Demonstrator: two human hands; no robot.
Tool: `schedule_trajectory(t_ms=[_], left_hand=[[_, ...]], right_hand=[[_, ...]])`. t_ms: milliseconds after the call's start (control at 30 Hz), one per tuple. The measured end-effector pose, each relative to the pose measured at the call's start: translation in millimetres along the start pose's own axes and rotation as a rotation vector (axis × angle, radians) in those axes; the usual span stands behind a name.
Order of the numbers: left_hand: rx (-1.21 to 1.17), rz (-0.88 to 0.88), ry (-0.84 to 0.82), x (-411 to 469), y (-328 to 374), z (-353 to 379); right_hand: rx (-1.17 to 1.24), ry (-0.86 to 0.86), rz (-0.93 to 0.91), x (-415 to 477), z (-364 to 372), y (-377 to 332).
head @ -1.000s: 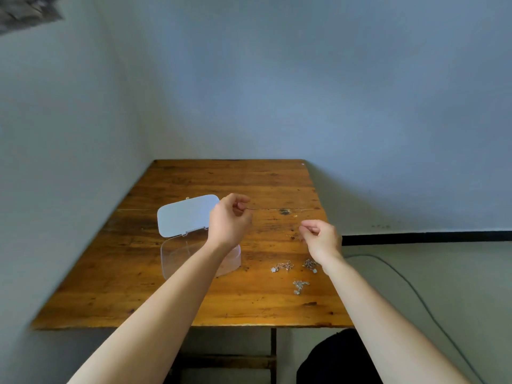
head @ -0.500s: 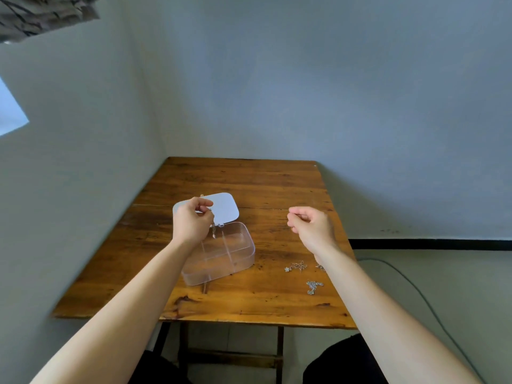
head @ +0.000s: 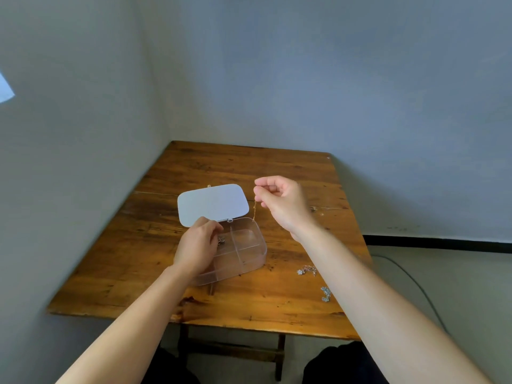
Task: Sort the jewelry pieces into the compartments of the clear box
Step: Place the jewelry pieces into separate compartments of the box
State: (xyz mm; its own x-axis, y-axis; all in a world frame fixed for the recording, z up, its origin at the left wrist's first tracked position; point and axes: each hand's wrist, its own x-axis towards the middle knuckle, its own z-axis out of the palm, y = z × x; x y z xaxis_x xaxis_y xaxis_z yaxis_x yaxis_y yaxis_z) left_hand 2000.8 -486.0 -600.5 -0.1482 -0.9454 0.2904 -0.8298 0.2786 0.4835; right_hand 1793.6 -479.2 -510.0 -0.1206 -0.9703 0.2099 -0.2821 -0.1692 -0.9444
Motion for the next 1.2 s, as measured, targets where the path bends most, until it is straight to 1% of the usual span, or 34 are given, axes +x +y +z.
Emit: schedule_trajectory(t_ms=[100, 267, 433, 500, 567, 633, 700, 767, 833, 933, 1000, 1100, 1200], left_hand=[[0.003, -0.026, -0.002, -1, -4, 3], [-0.015, -0.069, 0.033, 2, -4, 7], [-0.005, -0.062, 0.041, 1, -7, 9], [-0.002, -0.064, 0.042, 1, -7, 11], [0.004, -0.069, 0.034, 1, -7, 11], [0.006, -0.073, 0.030, 2, -7, 11], [0.007, -0.075, 0.020, 2, -7, 11], [0.008, -0.079, -0.009, 3, -6, 9], [0.003, -0.076, -0.062, 7, -7, 7], [-0.010, -0.070, -0.148, 15, -9, 0], [0.004, -0.071, -0.167, 18, -6, -3], [0.064, -0.015, -0.076, 16, 16, -2], [-0.017, 0.161, 0.035, 4, 55, 6]], right_hand=[[-0.088, -0.028, 0.029, 8, 15, 18], [-0.380, -0.140, 0.107, 14, 36, 51], [-0.861, -0.322, -0.051, 7, 51, 66], [-0.987, -0.361, -0.103, 4, 54, 67], [-1.055, -0.397, -0.136, 2, 54, 66], [-1.041, -0.435, -0.133, 0, 50, 64], [-0.939, -0.448, -0.097, -4, 44, 61], [-0.783, -0.391, -0.048, -9, 32, 59], [-0.676, -0.305, -0.014, -15, 15, 60], [-0.631, -0.213, 0.050, -23, -22, 65], [-0.637, -0.168, 0.098, -31, -49, 72], [-0.644, -0.106, 0.165, -47, -88, 83], [-0.694, -0.045, 0.224, -67, -115, 94]])
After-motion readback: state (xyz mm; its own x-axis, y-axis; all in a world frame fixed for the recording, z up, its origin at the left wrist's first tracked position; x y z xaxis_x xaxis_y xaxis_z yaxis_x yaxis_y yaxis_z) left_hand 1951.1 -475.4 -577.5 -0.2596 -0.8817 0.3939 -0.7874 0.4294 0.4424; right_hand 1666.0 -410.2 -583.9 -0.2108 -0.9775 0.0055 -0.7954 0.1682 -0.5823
